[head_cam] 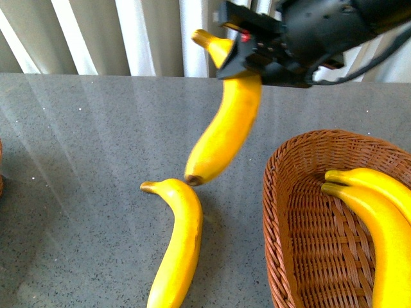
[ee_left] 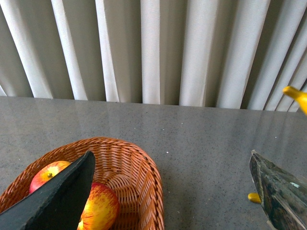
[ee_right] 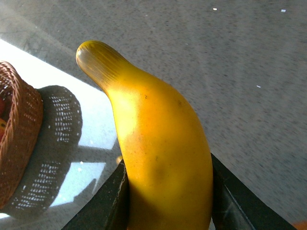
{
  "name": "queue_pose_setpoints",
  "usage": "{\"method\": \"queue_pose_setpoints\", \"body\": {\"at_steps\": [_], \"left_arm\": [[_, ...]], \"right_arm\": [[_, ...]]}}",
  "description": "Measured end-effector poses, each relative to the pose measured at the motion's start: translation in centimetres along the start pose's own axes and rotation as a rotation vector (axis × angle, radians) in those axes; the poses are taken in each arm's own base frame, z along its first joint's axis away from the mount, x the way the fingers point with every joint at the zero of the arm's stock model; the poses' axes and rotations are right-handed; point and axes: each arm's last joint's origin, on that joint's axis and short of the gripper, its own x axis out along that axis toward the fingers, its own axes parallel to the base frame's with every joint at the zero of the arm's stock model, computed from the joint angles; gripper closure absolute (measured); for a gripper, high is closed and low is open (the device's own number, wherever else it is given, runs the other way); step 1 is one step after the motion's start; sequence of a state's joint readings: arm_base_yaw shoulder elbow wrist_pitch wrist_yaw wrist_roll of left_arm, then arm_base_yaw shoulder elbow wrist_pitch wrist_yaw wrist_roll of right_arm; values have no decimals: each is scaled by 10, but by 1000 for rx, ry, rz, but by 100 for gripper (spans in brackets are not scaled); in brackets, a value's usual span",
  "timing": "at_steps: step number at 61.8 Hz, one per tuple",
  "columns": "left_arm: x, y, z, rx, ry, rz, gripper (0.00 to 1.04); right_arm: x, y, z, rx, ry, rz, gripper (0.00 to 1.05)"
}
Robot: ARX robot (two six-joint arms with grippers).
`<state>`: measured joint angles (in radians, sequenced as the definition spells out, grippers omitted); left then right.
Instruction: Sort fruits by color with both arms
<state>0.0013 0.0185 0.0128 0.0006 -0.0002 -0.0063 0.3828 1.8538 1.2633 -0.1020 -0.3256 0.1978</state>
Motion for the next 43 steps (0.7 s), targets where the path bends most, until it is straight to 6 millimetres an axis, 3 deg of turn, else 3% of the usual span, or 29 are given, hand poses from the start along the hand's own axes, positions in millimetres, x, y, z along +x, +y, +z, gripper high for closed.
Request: {"method": "queue_pose_setpoints", "body": {"at_steps": [9,16,30,41,43], "left_arm": [[0,0,0,0,0,0,9],[0,0,0,0,0,0,9],[0,0,0,0,0,0,9],[0,0,0,0,0,0,9],[0,0,0,0,0,0,9]], "right_arm": [[-43,-47,-30,32,18,-8,70],[-65,-66,-54,50,30,-14,70],[-69,-81,-86,68,86,-68,70],[-69,-89,-93,54,121,-132,69],[-69,-90,-93,43,125,-149,65]]}}
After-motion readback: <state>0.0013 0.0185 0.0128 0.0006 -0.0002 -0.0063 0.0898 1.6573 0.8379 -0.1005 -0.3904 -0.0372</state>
